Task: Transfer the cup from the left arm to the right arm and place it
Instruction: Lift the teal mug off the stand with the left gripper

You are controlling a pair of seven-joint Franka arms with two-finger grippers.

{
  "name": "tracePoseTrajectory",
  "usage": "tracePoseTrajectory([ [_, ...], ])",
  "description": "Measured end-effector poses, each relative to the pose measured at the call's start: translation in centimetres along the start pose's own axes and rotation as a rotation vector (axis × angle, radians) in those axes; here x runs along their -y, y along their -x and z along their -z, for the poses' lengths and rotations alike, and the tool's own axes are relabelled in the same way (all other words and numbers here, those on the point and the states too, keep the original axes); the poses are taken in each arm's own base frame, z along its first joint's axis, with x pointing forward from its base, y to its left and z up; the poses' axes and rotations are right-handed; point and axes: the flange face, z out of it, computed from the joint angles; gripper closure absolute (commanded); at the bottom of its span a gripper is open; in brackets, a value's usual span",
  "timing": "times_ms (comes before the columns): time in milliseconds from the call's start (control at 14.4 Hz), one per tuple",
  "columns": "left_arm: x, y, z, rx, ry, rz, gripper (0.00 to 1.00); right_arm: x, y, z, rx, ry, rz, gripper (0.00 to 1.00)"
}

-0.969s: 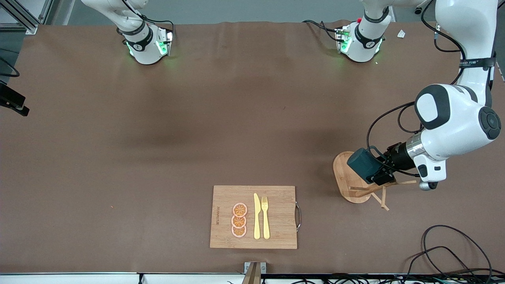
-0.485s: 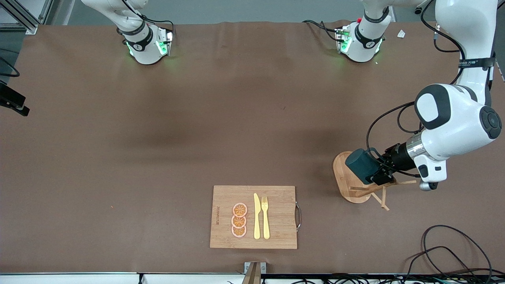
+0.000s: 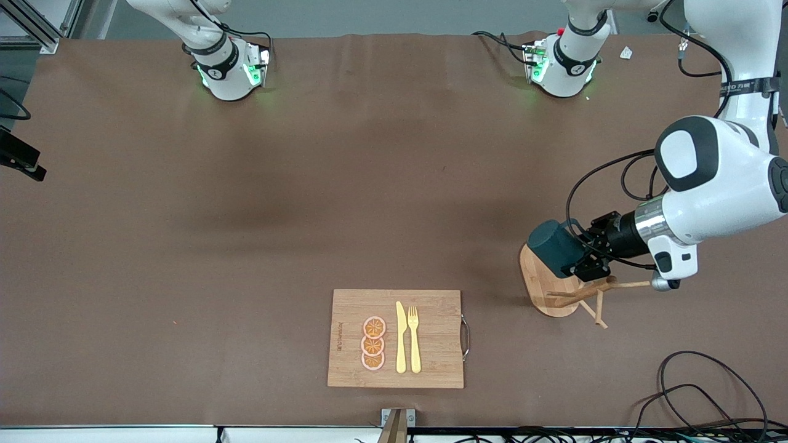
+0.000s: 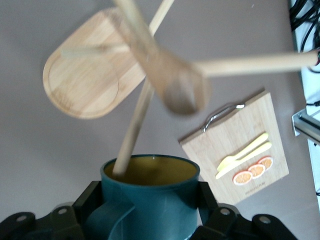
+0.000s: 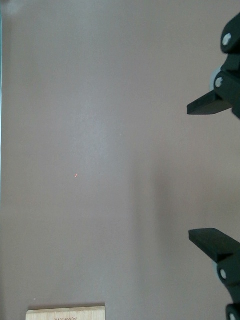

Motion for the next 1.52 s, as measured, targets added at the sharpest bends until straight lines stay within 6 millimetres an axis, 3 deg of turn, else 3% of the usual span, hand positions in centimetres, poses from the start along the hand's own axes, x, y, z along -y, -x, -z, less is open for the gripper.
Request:
tracePoseTrajectory([
  [346,-0.7,3.7,0.4,0.053,-0.014,0.028,0.28,0.0,0.0,0.0,0.0,0.0,0.0,0.0],
  [831,-4.2,14.1,-1.6,0.009,-0.012,-0.004,0.31,0.0,0.0,0.0,0.0,-0.001,0.0,0.0],
  [1177,-5.6,24.1,-5.7,-0.164,-0.015,-0.109,0.31,0.0,0.0,0.0,0.0,-0.001,0.0,0.0],
  [1523,-4.7,33.9,-12.5,-0.385,-0.019,-0.23,0.34,0.0,0.0,0.0,0.0,-0.001,0.0,0.0],
])
